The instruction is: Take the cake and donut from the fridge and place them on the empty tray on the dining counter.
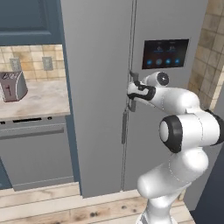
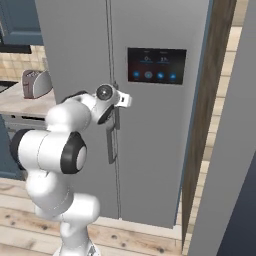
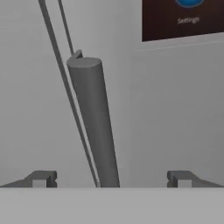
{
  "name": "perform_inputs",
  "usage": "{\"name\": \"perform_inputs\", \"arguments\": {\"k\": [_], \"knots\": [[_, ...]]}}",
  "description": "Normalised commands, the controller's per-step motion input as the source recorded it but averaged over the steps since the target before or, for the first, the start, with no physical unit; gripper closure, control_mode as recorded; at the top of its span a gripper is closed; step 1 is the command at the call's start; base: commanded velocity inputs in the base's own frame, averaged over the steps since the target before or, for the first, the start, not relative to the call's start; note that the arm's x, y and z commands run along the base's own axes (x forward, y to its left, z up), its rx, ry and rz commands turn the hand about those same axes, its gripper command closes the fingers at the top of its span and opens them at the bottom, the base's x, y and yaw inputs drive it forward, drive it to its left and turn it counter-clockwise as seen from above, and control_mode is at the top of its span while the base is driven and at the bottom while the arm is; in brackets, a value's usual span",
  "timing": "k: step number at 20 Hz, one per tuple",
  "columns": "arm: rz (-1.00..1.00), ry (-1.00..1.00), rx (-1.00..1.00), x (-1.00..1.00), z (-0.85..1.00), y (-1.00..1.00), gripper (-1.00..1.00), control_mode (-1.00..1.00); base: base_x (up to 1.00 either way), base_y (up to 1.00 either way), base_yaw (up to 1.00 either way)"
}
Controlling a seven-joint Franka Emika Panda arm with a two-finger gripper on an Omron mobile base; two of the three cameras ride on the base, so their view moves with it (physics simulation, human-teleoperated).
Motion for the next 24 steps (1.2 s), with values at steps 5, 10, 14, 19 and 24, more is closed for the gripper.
{"name": "perform_inputs", "arguments": {"k": [5,10,14,19,24], "knots": [[0.0,0.0,0.0,0.57,-0.21,0.0,-1.0,-1.0,0.0,0.0,0.0],[0.0,0.0,0.0,0.59,-0.28,0.0,-1.0,-1.0,0.0,0.0,0.0],[0.01,0.0,0.0,0.66,-0.37,0.0,-1.0,-1.0,0.0,0.0,0.0],[0.01,-0.01,0.0,0.71,-0.38,0.0,-1.0,-1.0,0.0,0.0,0.0],[0.0,0.0,0.0,0.53,-0.08,0.0,1.0,-1.0,0.0,0.0,0.0]]}}
